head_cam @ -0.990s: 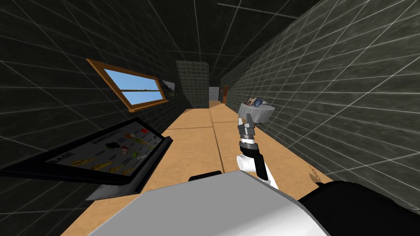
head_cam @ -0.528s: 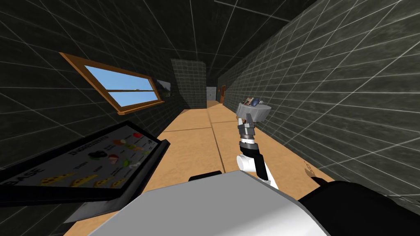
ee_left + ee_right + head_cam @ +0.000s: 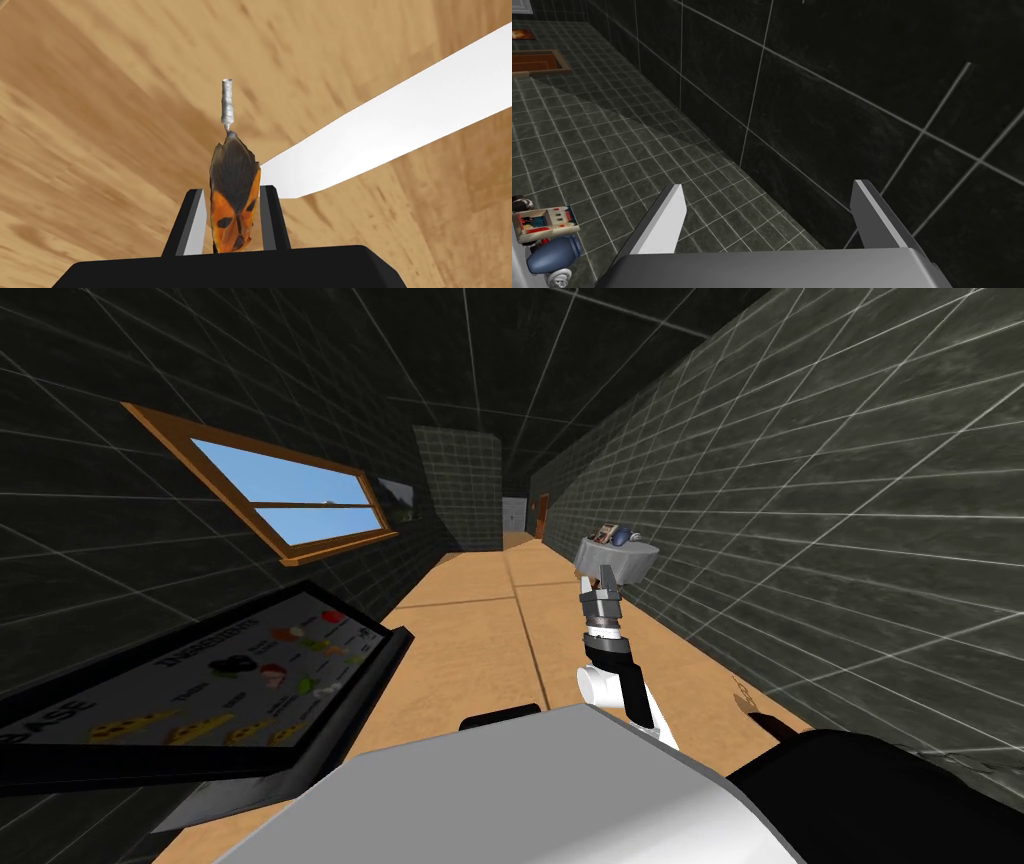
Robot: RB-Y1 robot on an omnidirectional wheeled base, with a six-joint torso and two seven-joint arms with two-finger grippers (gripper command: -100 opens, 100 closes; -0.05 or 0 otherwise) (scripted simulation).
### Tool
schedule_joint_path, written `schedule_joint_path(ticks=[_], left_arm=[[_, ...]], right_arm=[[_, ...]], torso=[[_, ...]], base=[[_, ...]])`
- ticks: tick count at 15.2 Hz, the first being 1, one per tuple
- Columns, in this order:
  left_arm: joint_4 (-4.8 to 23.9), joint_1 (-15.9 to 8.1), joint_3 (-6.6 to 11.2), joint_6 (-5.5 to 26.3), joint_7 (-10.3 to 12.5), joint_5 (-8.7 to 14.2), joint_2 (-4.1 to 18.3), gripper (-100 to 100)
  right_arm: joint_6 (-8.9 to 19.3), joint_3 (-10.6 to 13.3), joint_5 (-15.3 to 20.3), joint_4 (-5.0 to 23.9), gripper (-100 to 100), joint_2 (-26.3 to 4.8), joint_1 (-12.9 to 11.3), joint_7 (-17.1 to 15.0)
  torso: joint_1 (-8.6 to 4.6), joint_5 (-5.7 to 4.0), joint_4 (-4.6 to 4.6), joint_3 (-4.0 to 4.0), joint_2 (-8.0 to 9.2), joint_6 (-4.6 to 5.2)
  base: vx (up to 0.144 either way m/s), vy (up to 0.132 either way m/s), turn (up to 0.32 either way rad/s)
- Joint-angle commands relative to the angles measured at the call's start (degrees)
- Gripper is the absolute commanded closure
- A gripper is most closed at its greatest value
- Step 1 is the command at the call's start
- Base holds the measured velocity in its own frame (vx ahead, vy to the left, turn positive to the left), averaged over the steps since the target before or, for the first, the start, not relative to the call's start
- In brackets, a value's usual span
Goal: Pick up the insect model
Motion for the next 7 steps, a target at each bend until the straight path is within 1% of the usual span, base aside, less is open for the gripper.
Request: schedule_joint_path(ticks=[1,3,4,5,6,7], left_arm=[[0.00,0.00,0.00,0.00,0.00,0.00,0.00,100],[0.01,0.05,-0.02,-0.02,-0.04,-0.03,0.02,100],[-0.68,1.70,0.55,-1.24,0.44,-0.60,0.45,100],[-0.82,2.05,0.67,-1.51,0.51,-0.74,0.54,100],[-0.82,2.05,0.67,-1.51,0.51,-0.74,0.54,100],[-2.24,2.54,0.27,-0.48,1.10,-0.79,0.37,100]], right_arm=[[0.00,0.00,0.00,0.00,0,0.00,0.00,0.00],[0.00,0.00,0.00,0.00,0,0.00,0.00,0.00],[0.00,0.00,0.00,0.00,0,0.00,0.00,0.00],[0.00,0.00,0.00,0.00,0,0.00,0.01,0.00],[0.00,0.00,0.00,0.00,0,0.00,0.01,0.00],[0.00,0.00,0.00,0.00,0,0.00,0.01,0.00]], torso=[[0.00,0.00,0.00,0.00,0.00,0.00],[0.07,0.06,0.06,0.05,0.03,-0.03],[0.09,0.07,0.06,0.06,0.05,-0.03],[0.04,0.04,0.03,0.02,0.00,-0.06],[-0.01,0.04,0.01,-0.02,-0.08,-0.08],[0.00,0.05,0.02,-0.04,-0.11,-0.07]], base=[[0.000,0.000,0.000],[0.000,0.000,0.000],[0.033,-0.018,0.024],[0.061,-0.026,0.048],[0.052,-0.019,0.034],[0.025,-0.010,0.006]])
